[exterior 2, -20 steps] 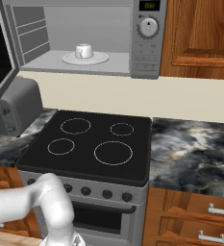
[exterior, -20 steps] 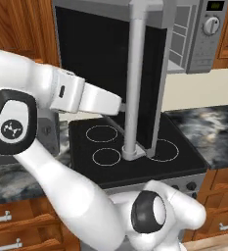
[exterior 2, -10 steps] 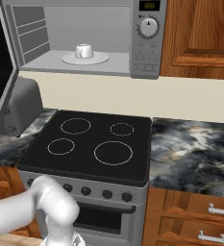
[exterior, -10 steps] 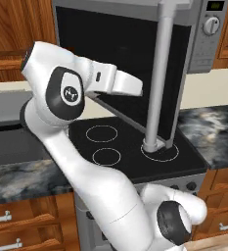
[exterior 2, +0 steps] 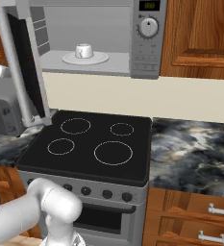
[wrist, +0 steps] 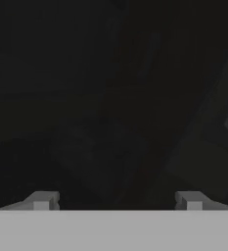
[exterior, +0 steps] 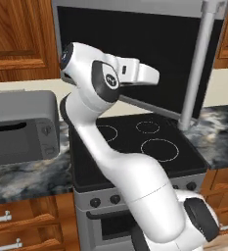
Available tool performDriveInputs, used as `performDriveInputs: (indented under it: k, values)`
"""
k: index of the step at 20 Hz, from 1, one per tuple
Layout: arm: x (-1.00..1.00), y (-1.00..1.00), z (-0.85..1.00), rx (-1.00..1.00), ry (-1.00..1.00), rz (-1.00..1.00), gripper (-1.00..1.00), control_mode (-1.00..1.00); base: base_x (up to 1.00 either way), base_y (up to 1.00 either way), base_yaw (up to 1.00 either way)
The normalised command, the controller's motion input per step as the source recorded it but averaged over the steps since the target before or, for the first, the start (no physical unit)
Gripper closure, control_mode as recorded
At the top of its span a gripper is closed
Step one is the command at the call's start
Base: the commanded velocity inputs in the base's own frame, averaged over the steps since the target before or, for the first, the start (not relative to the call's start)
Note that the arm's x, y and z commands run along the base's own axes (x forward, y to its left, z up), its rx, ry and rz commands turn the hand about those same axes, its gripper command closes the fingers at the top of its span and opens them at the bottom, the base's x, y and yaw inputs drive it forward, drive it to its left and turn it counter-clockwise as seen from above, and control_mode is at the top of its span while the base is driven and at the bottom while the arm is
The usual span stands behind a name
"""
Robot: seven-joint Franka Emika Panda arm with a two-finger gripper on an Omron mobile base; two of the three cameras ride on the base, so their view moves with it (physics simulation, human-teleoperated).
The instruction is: Pick the mug from the counter and place it inside the microwave. Then close the microwave.
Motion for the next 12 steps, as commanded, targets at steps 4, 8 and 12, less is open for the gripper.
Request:
performDriveInputs:
  k: [4, 8, 12]
  values:
    - [0.84, -0.48, 0.00, -0.02, 0.00, 0.04, -1.00, -1.00, 0.00, 0.00, 0.00]
    - [0.60, -0.44, 0.10, -0.01, 0.00, 0.03, -1.00, -1.00, 0.00, 0.00, 0.00]
    - [0.30, -0.39, 0.38, 0.00, -0.03, 0.00, -1.00, -1.00, 0.00, 0.00, 0.00]
